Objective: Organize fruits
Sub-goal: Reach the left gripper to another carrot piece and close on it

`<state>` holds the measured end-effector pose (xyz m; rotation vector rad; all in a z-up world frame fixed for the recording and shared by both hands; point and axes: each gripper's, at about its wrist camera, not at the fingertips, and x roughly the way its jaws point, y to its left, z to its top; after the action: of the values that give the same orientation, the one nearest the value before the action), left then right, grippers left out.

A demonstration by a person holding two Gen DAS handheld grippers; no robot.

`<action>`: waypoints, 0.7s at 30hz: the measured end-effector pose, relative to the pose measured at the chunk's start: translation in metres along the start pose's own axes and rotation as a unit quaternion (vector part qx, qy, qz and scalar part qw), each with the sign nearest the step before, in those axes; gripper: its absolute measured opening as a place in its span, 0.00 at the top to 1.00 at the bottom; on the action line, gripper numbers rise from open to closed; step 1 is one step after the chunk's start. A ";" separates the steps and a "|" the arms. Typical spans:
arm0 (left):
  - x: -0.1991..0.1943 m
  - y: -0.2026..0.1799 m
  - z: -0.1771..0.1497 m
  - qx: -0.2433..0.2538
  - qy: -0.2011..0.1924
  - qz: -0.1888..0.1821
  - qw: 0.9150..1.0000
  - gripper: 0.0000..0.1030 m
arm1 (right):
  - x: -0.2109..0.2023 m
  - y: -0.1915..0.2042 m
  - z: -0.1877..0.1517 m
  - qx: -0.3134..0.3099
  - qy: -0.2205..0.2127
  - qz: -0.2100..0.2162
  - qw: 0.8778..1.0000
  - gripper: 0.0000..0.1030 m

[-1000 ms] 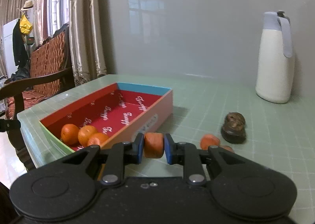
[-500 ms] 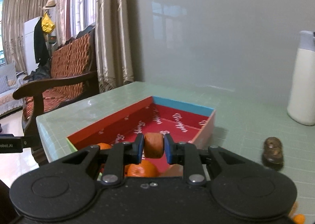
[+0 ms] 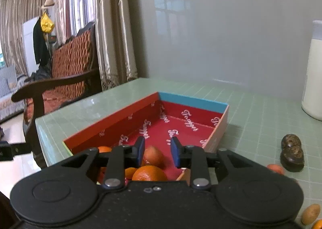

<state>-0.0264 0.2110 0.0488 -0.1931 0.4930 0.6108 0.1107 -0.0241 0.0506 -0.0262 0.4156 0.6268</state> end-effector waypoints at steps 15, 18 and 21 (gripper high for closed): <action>-0.021 -0.056 0.005 0.047 -0.014 -0.062 0.997 0.10 | -0.069 -0.088 -0.008 0.060 -0.058 -0.126 0.989 0.49; -0.028 -0.078 0.004 0.064 -0.017 -0.087 0.994 0.10 | -0.085 -0.104 -0.013 0.065 -0.074 -0.162 0.982 0.35; -0.034 -0.103 0.003 0.082 -0.018 -0.114 0.990 0.10 | -0.099 -0.118 -0.017 0.077 -0.083 -0.187 0.976 0.32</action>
<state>0.0110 0.1116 0.0712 -0.0798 0.4769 0.3475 0.1007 -0.1784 0.0614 0.0933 0.2859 0.2223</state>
